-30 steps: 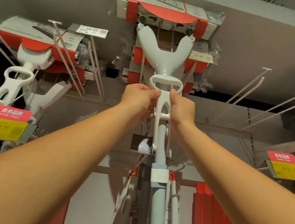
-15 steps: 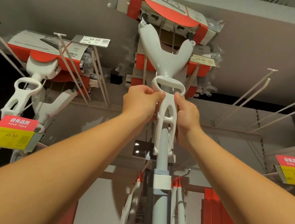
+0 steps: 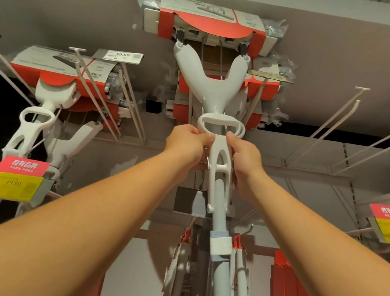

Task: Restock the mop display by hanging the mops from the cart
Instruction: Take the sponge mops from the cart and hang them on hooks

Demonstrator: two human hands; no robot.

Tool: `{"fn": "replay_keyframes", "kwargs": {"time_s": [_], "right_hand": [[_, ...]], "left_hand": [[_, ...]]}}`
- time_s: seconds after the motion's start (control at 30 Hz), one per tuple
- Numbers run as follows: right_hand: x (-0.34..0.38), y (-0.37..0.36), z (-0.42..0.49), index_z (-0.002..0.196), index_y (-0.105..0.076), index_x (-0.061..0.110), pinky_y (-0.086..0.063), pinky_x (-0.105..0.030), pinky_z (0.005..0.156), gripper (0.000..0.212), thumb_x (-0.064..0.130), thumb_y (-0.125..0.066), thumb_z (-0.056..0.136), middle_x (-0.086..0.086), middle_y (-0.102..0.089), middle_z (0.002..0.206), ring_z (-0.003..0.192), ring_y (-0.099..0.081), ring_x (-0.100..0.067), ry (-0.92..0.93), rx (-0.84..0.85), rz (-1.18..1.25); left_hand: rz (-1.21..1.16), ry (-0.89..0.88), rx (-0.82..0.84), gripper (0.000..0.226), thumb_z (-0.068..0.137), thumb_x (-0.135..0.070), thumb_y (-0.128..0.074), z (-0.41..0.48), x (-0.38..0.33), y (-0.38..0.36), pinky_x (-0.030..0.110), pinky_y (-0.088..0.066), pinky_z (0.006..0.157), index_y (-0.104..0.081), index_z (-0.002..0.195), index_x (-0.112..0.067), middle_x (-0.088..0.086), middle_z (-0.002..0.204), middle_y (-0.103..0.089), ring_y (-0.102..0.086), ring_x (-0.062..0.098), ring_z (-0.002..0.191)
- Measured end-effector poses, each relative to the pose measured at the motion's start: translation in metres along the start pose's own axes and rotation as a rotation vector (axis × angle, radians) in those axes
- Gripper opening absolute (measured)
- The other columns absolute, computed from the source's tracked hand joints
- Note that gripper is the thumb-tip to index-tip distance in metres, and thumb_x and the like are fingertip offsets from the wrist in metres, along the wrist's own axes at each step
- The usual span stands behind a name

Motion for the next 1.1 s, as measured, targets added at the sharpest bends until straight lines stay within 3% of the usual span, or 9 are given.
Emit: {"fn": "replay_keyframes", "kwargs": {"time_s": [0.1, 0.17, 0.33, 0.5, 0.77, 0.87, 1.0, 1.1], "right_hand": [[-0.003, 0.005, -0.001, 0.078, -0.061, 0.008, -0.048, -0.022, 0.059, 0.03, 0.02, -0.047, 0.1, -0.006, -0.06, 0.072, 0.063, -0.056, -0.015, 0.034, -0.027, -0.024], [-0.005, 0.012, -0.002, 0.078, -0.06, 0.007, -0.043, -0.016, 0.049, 0.03, 0.02, -0.045, 0.101, -0.005, -0.057, 0.069, 0.06, -0.052, -0.013, 0.06, -0.047, -0.07], [-0.012, 0.031, -0.002, 0.07, -0.057, 0.006, -0.039, -0.03, 0.058, 0.036, 0.02, -0.043, 0.101, -0.009, -0.055, 0.068, 0.061, -0.05, -0.017, 0.111, -0.059, -0.168], [-0.023, 0.024, 0.005, 0.066, -0.054, 0.01, -0.038, -0.033, 0.063, 0.038, 0.022, -0.043, 0.1, -0.008, -0.054, 0.066, 0.064, -0.049, -0.02, 0.116, -0.115, -0.176], [-0.032, 0.017, 0.003, 0.076, -0.056, 0.007, -0.036, -0.011, 0.042, 0.036, 0.022, -0.038, 0.102, -0.003, -0.055, 0.067, 0.059, -0.048, -0.011, 0.196, -0.175, -0.208], [-0.034, 0.011, 0.003, 0.074, -0.056, 0.011, -0.04, -0.016, 0.05, 0.036, 0.024, -0.038, 0.102, -0.004, -0.056, 0.07, 0.062, -0.05, -0.012, 0.188, -0.19, -0.199], [-0.032, 0.011, 0.002, 0.087, -0.063, 0.004, -0.047, -0.041, 0.073, 0.038, 0.027, -0.037, 0.101, -0.015, -0.064, 0.085, 0.08, -0.058, -0.025, 0.197, -0.212, -0.221], [-0.028, 0.007, 0.002, 0.088, -0.064, 0.005, -0.05, -0.048, 0.082, 0.039, 0.031, -0.037, 0.1, -0.017, -0.066, 0.088, 0.084, -0.061, -0.031, 0.182, -0.212, -0.205]], "left_hand": [[0.004, 0.003, 0.009, 0.016, 0.091, -0.019, -0.064, -0.004, 0.003, -0.007, 0.046, -0.06, 0.07, -0.054, 0.08, -0.012, 0.017, 0.097, -0.068, -0.07, 0.033, 0.085], [0.013, 0.014, 0.035, 0.018, 0.091, -0.018, -0.063, -0.007, 0.006, -0.013, 0.047, -0.06, 0.072, -0.052, 0.078, -0.012, 0.015, 0.091, -0.069, -0.07, 0.034, 0.083], [0.026, 0.039, 0.157, 0.013, 0.094, -0.018, -0.06, -0.01, 0.015, -0.026, 0.038, -0.059, 0.071, -0.053, 0.084, -0.014, 0.007, 0.082, -0.068, -0.065, 0.023, 0.07], [0.045, 0.041, 0.193, 0.009, 0.095, -0.016, -0.058, -0.005, 0.015, -0.023, 0.041, -0.059, 0.077, -0.055, 0.087, -0.014, 0.01, 0.089, -0.069, -0.067, 0.027, 0.078], [0.082, -0.02, 0.135, 0.006, 0.095, -0.019, -0.056, -0.002, 0.026, -0.023, 0.046, -0.059, 0.08, -0.06, 0.093, -0.015, 0.011, 0.097, -0.07, -0.07, 0.029, 0.088], [0.047, -0.043, 0.118, 0.007, 0.095, -0.017, -0.054, -0.004, 0.025, -0.021, 0.047, -0.059, 0.078, -0.059, 0.099, -0.015, 0.01, 0.103, -0.067, -0.068, 0.027, 0.09], [0.056, -0.12, 0.106, 0.009, 0.097, -0.022, -0.05, -0.009, 0.025, -0.021, 0.037, -0.058, 0.069, -0.053, 0.09, -0.018, 0.006, 0.099, -0.062, -0.062, 0.016, 0.083], [0.041, -0.179, 0.106, 0.012, 0.098, -0.024, -0.049, -0.009, 0.023, -0.016, 0.032, -0.056, 0.063, -0.052, 0.087, -0.019, 0.003, 0.096, -0.06, -0.059, 0.012, 0.078]]}}
Point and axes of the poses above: each hand's wrist, its own z-axis towards the middle knuckle, its own y-axis out of the back of the hand, x = y × z, the point moved 1 cm from there along z, towards the middle knuckle
